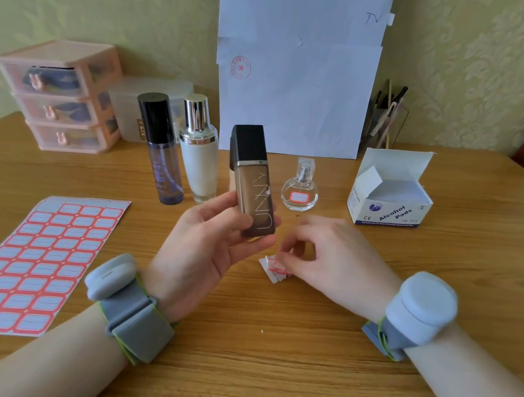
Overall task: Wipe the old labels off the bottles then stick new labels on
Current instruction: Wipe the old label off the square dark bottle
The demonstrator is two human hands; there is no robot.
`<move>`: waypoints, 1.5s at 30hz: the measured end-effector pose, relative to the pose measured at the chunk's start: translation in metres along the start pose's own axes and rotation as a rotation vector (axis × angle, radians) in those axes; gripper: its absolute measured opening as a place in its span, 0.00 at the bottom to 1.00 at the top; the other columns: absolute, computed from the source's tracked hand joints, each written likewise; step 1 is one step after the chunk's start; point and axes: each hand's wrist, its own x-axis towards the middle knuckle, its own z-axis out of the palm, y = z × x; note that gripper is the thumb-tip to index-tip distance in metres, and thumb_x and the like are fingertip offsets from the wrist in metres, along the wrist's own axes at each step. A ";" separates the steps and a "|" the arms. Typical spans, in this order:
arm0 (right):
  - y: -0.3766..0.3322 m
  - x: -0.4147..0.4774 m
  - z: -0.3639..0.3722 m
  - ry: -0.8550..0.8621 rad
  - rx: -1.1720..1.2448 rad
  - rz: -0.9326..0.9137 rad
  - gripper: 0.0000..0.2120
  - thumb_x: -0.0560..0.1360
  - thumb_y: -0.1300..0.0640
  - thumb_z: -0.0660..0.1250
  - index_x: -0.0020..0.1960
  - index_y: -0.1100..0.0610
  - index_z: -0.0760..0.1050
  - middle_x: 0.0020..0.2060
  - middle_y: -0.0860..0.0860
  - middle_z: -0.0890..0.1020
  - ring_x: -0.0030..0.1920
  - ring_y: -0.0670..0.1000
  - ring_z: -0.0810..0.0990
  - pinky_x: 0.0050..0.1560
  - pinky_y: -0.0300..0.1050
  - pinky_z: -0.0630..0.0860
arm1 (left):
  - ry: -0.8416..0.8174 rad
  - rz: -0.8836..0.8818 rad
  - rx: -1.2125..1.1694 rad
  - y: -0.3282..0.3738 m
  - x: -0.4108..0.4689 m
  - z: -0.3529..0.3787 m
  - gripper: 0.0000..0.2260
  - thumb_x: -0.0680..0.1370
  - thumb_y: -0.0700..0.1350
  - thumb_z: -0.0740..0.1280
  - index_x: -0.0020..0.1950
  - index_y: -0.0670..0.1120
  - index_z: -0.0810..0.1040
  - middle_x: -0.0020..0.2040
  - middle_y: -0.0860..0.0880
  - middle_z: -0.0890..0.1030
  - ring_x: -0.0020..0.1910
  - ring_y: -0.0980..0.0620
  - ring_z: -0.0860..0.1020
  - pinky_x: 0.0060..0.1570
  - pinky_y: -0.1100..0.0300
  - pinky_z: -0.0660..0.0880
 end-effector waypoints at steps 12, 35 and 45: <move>-0.017 -0.006 -0.008 0.540 0.468 0.040 0.06 0.74 0.54 0.73 0.50 0.51 0.85 0.35 0.38 0.83 0.31 0.49 0.82 0.32 0.34 0.74 | -0.170 -0.108 -0.052 0.000 -0.005 0.006 0.19 0.74 0.33 0.61 0.64 0.36 0.79 0.62 0.34 0.81 0.60 0.39 0.82 0.48 0.57 0.83; -0.028 -0.007 0.002 0.617 0.602 0.076 0.08 0.76 0.61 0.70 0.51 0.54 0.85 0.35 0.43 0.85 0.31 0.46 0.83 0.34 0.42 0.82 | -0.178 0.042 0.165 0.006 -0.013 0.014 0.18 0.75 0.34 0.63 0.60 0.45 0.83 0.55 0.39 0.85 0.54 0.43 0.85 0.46 0.58 0.82; -0.035 -0.010 0.001 0.608 0.617 0.067 0.06 0.73 0.48 0.71 0.49 0.46 0.84 0.33 0.46 0.84 0.33 0.49 0.83 0.34 0.47 0.82 | -0.214 -0.036 0.047 0.006 -0.008 0.008 0.19 0.75 0.33 0.61 0.65 0.38 0.79 0.59 0.34 0.82 0.53 0.41 0.85 0.47 0.57 0.83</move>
